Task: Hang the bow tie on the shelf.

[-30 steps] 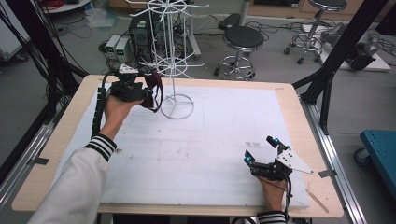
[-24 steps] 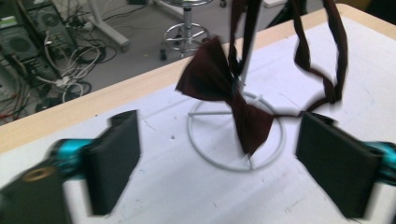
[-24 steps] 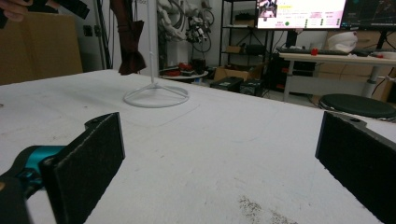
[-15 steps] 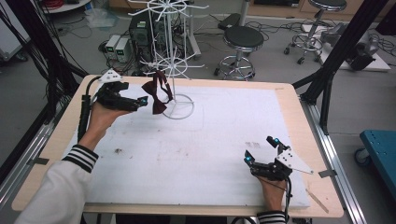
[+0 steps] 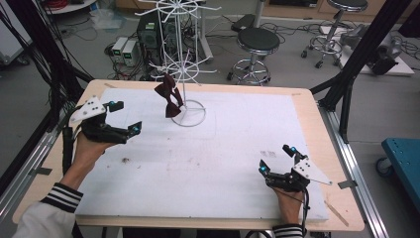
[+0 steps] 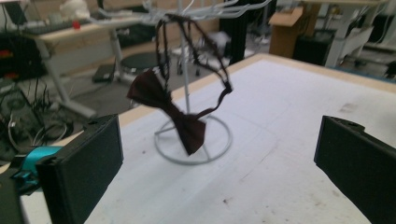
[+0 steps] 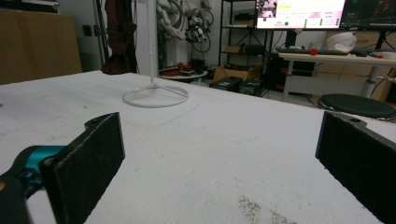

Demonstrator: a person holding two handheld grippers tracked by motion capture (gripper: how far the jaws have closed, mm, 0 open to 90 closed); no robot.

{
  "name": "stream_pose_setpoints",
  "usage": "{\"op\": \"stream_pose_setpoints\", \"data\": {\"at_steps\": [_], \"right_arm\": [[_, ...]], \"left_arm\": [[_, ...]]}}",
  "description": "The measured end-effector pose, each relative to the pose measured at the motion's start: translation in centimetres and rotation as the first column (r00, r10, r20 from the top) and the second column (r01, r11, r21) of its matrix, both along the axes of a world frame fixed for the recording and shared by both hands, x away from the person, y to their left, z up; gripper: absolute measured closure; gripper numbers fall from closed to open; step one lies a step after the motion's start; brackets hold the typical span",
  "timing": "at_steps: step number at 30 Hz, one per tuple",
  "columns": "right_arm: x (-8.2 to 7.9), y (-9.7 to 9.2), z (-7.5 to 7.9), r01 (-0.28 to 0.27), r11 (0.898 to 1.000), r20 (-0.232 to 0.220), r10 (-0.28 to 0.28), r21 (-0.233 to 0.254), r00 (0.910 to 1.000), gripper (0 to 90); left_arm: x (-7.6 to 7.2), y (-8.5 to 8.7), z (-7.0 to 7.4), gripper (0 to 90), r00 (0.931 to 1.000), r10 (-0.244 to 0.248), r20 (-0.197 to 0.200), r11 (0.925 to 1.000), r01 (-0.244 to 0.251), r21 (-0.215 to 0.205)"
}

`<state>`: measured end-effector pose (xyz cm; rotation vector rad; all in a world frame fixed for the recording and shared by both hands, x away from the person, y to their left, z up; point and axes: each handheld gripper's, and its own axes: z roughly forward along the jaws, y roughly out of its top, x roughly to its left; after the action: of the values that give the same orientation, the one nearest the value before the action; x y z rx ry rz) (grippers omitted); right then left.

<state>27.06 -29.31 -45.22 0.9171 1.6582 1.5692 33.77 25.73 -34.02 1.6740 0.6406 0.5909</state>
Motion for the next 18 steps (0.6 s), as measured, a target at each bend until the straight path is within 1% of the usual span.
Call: {"op": "stream_pose_setpoints", "data": {"at_steps": [1, 3, 6, 11, 13, 16, 18], "right_arm": [[0.0, 0.0, 0.0, 0.0, 1.0, 0.0, 0.0, -0.003, 1.0, 0.6], [0.0, 0.0, 0.0, 0.0, 1.0, 0.002, 0.0, -0.004, 1.0, 0.5], [0.0, 0.0, 0.0, 0.002, 1.0, 0.001, -0.002, -0.003, 1.0, 0.6], [0.0, 0.0, 0.0, 0.002, 1.0, 0.0, -0.002, -0.003, 1.0, 0.6], [0.0, 0.1, 0.0, 0.004, 1.0, 0.001, -0.004, -0.005, 1.0, 0.6], [0.0, 0.1, 0.0, 0.005, 1.0, 0.001, -0.005, -0.007, 1.0, 0.6], [0.0, 0.1, 0.0, 0.004, 1.0, 0.001, -0.004, -0.008, 1.0, 0.6]], "left_arm": [[-0.6, 0.2, -0.4, 1.7, 0.9999, -0.004, 0.013, 0.9999, 0.004, -0.011], [-1.5, 0.6, -1.0, 1.7, 0.9993, -0.011, 0.036, 0.9997, 0.012, -0.02], [-2.8, 1.1, -2.2, 1.7, 0.9987, -0.015, 0.049, 0.9994, 0.016, -0.03], [-4.5, 2.1, -4.2, 1.7, 0.9988, -0.001, 0.049, 0.9981, 0.004, -0.061], [-5.0, 2.4, -5.3, 1.7, 0.9983, 0.016, 0.055, 0.9962, -0.011, -0.086], [-5.9, 2.8, -7.3, 1.7, 0.9978, 0.041, 0.053, 0.9921, -0.035, -0.12], [-6.3, 3.0, -8.4, 1.7, 0.9972, 0.05, 0.056, 0.9907, -0.042, -0.129]]}}
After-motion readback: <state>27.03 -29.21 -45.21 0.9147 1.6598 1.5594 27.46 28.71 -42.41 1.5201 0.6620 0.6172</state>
